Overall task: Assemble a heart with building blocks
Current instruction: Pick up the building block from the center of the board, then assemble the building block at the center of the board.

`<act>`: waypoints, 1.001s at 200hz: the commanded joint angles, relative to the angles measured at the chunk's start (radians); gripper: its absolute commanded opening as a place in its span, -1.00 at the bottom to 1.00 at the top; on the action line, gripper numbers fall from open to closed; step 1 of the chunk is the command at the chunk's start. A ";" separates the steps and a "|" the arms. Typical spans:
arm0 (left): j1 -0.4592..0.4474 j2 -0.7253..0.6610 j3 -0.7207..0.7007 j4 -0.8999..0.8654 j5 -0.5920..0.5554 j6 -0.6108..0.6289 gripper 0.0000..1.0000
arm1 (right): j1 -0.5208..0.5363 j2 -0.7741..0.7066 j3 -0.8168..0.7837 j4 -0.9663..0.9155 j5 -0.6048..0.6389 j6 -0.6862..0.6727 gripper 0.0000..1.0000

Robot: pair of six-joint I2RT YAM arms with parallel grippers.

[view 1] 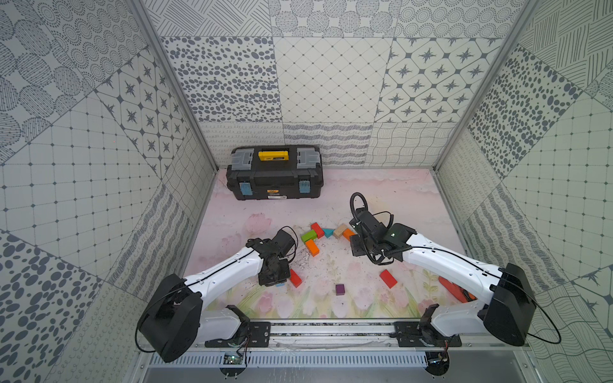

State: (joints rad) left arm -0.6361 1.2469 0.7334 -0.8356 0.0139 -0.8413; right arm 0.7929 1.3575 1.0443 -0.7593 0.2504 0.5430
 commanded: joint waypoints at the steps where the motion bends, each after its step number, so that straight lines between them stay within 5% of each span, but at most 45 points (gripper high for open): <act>1: -0.020 -0.061 0.102 -0.163 -0.115 0.084 -0.90 | -0.040 -0.055 -0.019 0.008 -0.006 0.015 0.05; 32: -0.059 0.004 0.252 -0.136 -0.135 0.176 -0.93 | -0.120 -0.109 -0.042 0.001 -0.034 0.044 0.02; 111: -0.263 0.498 0.665 -0.013 -0.039 0.404 -1.00 | -0.259 -0.249 -0.116 -0.081 -0.041 0.090 -0.02; 200: -0.341 0.756 0.820 -0.049 -0.025 0.476 -1.00 | -0.379 -0.337 -0.181 -0.102 -0.081 0.074 -0.04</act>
State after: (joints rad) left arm -0.9668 1.9495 1.5013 -0.8528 -0.0223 -0.4522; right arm 0.4248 1.0500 0.8753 -0.8658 0.1841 0.6136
